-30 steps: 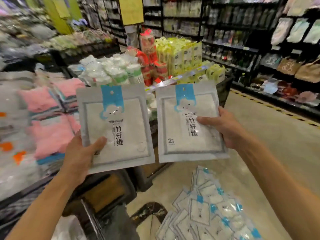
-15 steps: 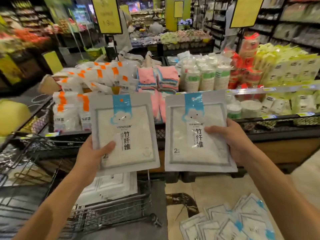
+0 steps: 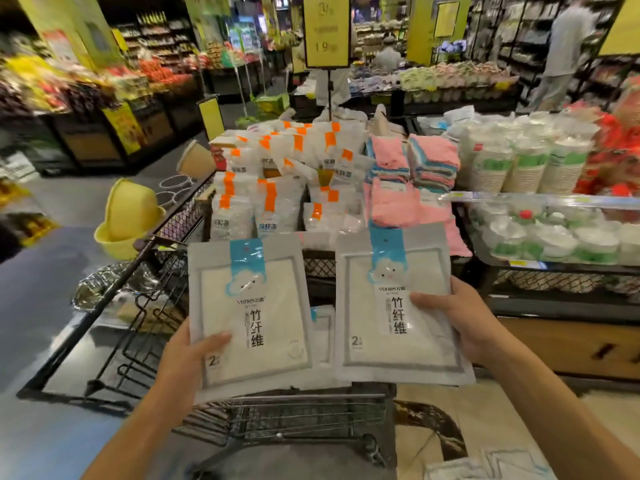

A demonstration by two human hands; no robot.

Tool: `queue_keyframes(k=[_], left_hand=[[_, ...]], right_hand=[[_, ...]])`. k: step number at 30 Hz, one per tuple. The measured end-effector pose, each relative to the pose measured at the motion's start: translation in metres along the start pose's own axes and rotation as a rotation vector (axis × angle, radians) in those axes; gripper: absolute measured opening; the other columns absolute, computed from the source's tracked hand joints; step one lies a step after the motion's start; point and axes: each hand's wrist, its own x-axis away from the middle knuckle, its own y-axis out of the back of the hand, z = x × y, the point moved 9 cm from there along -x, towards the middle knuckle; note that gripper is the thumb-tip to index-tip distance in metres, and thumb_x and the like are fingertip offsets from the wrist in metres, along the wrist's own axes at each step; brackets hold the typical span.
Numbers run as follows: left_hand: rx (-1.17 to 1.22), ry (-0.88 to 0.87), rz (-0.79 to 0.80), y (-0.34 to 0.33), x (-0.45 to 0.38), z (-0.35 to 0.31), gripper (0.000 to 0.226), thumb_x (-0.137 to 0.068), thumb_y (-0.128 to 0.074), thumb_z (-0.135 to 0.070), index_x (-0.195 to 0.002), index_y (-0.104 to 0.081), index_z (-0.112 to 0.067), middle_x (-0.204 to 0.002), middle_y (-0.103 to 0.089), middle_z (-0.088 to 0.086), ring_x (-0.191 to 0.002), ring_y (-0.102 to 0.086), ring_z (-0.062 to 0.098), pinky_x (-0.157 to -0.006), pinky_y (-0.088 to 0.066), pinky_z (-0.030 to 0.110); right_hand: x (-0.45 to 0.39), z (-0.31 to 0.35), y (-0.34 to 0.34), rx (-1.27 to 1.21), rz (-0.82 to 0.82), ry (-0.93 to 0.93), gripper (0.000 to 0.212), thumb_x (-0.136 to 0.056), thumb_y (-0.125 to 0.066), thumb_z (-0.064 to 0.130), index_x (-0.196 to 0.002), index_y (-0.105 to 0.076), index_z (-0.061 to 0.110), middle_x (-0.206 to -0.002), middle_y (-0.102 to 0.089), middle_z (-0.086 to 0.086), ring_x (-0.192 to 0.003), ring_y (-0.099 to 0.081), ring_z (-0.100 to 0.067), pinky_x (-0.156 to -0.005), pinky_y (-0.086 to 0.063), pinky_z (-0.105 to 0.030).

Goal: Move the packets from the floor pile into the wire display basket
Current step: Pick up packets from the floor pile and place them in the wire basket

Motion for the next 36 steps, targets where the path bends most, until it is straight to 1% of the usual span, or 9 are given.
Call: queue_keyframes(k=[3,7,15,20,22,25,29,33,36], left_hand=[[0.017,0.029,-0.025,0.039,-0.012,0.018,0.042,-0.083,-0.069,0.001,-0.121,-0.062,-0.015,-0.112,-0.076,0.013,-0.098,-0.074,0.036,-0.088,-0.056,0.057],[0.029,0.061,-0.031,0.069,-0.028,0.038,0.046,-0.087,-0.069,0.0,-0.129,-0.059,-0.015,-0.116,-0.075,0.009,-0.104,-0.073,0.031,-0.084,-0.059,0.048],[-0.073,0.186,-0.102,0.086,-0.09,0.076,0.041,-0.088,-0.072,-0.008,-0.125,-0.059,-0.02,-0.115,-0.075,0.005,-0.106,-0.072,0.027,-0.091,-0.058,0.054],[-0.07,0.224,-0.179,0.083,-0.132,0.092,0.034,-0.093,-0.068,-0.004,-0.12,-0.059,-0.023,-0.106,-0.077,-0.004,-0.091,-0.076,0.011,-0.065,-0.062,0.028],[-0.091,0.25,-0.197,0.08,-0.147,0.101,0.033,-0.094,-0.068,-0.005,-0.117,-0.06,-0.028,-0.102,-0.078,-0.009,-0.094,-0.076,0.013,-0.071,-0.063,0.033],[-0.119,0.306,-0.203,0.075,-0.173,0.116,0.035,-0.093,-0.069,-0.005,-0.12,-0.06,-0.026,-0.112,-0.076,0.0,-0.104,-0.072,0.023,-0.09,-0.06,0.048],[-0.179,0.361,-0.206,0.073,-0.204,0.137,0.032,-0.092,-0.07,-0.004,-0.109,-0.06,-0.03,-0.111,-0.073,-0.001,-0.103,-0.07,0.019,-0.092,-0.058,0.045],[-0.235,0.409,-0.183,0.079,-0.24,0.171,0.033,-0.093,-0.07,-0.004,-0.114,-0.06,-0.027,-0.11,-0.072,-0.003,-0.103,-0.069,0.016,-0.093,-0.057,0.044],[-0.275,0.448,-0.152,0.086,-0.267,0.203,0.037,-0.093,-0.069,-0.003,-0.123,-0.058,-0.022,-0.109,-0.07,-0.005,-0.1,-0.067,0.011,-0.085,-0.057,0.034]], right_hand=[[-0.01,-0.026,-0.033,0.003,0.006,-0.033,0.033,-0.089,-0.07,-0.004,-0.119,-0.065,0.008,-0.107,-0.078,-0.016,-0.095,-0.076,-0.036,-0.087,-0.059,-0.054],[-0.028,-0.054,-0.062,0.018,-0.002,-0.095,0.034,-0.09,-0.07,-0.002,-0.121,-0.065,0.009,-0.108,-0.078,-0.014,-0.096,-0.076,-0.036,-0.087,-0.059,-0.053],[-0.108,-0.096,-0.099,0.053,0.034,-0.18,0.04,-0.089,-0.072,-0.003,-0.127,-0.063,0.007,-0.112,-0.077,-0.015,-0.101,-0.075,-0.036,-0.091,-0.058,-0.056],[-0.169,-0.121,-0.121,0.06,0.063,-0.236,0.036,-0.09,-0.071,-0.003,-0.124,-0.064,0.009,-0.113,-0.078,-0.012,-0.1,-0.076,-0.033,-0.088,-0.06,-0.052],[-0.193,-0.134,-0.128,0.08,0.074,-0.27,0.035,-0.09,-0.072,-0.003,-0.121,-0.064,0.011,-0.112,-0.078,-0.011,-0.099,-0.076,-0.031,-0.086,-0.061,-0.052],[-0.225,-0.154,-0.134,0.109,0.074,-0.309,0.038,-0.09,-0.072,-0.002,-0.124,-0.063,0.011,-0.114,-0.077,-0.011,-0.1,-0.076,-0.03,-0.084,-0.062,-0.049],[-0.253,-0.187,-0.134,0.15,0.037,-0.372,0.041,-0.091,-0.072,-0.002,-0.129,-0.062,0.009,-0.118,-0.075,-0.012,-0.103,-0.075,-0.03,-0.082,-0.063,-0.046],[-0.277,-0.223,-0.136,0.211,-0.007,-0.424,0.037,-0.091,-0.071,-0.003,-0.123,-0.062,0.014,-0.112,-0.076,-0.007,-0.094,-0.076,-0.022,-0.07,-0.063,-0.037],[-0.294,-0.258,-0.137,0.244,-0.064,-0.477,0.036,-0.091,-0.071,-0.003,-0.121,-0.062,0.014,-0.108,-0.077,-0.006,-0.086,-0.078,-0.019,-0.063,-0.063,-0.032]])
